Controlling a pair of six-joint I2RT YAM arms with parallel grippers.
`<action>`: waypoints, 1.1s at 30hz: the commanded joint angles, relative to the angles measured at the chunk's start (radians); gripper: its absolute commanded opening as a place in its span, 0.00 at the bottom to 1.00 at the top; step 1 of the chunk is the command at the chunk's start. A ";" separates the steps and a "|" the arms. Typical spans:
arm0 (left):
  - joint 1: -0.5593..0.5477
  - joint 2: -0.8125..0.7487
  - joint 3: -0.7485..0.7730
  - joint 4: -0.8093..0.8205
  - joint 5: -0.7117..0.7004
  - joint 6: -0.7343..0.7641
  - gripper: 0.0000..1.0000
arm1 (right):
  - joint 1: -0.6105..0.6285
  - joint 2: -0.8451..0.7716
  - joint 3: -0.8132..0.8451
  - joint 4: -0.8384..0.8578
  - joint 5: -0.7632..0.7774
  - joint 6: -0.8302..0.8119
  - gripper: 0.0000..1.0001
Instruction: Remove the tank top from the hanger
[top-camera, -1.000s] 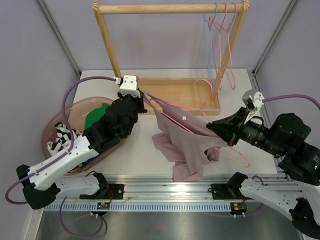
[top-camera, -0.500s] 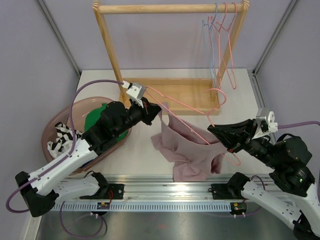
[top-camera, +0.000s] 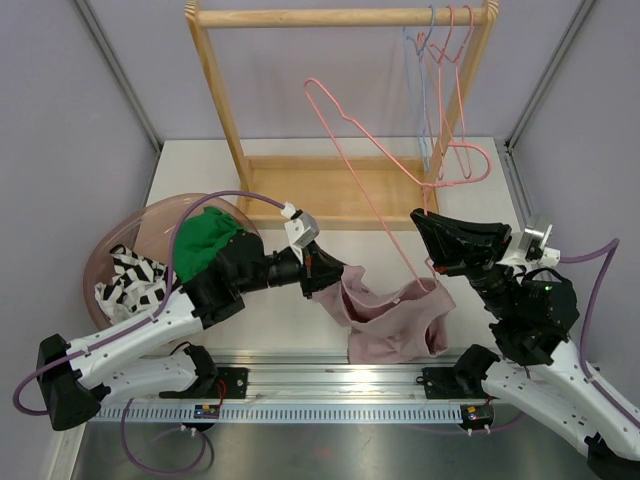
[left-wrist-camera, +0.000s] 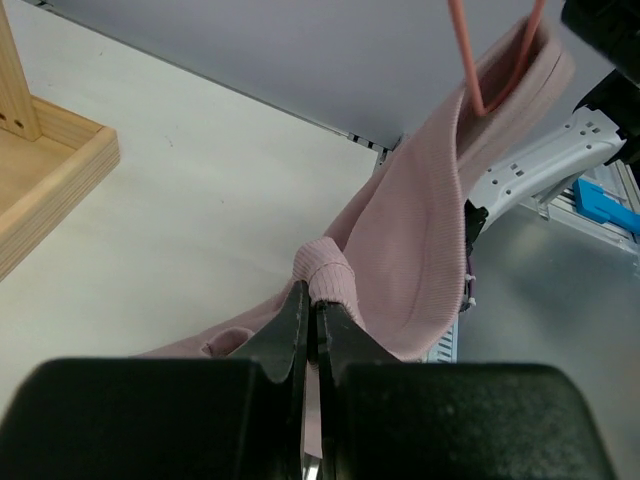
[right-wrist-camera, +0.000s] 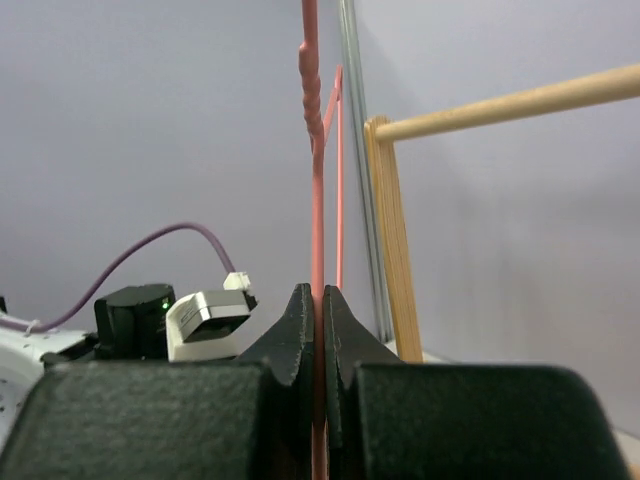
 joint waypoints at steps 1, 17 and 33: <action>-0.008 -0.017 -0.018 0.039 0.004 -0.001 0.00 | 0.006 0.003 -0.097 0.452 0.094 -0.026 0.00; -0.066 -0.011 -0.012 -0.237 -0.358 0.012 0.60 | 0.006 0.225 0.288 -0.371 0.443 -0.053 0.00; -0.103 -0.128 0.134 -0.599 -0.703 -0.083 0.99 | -0.117 0.793 1.030 -0.891 0.560 -0.027 0.00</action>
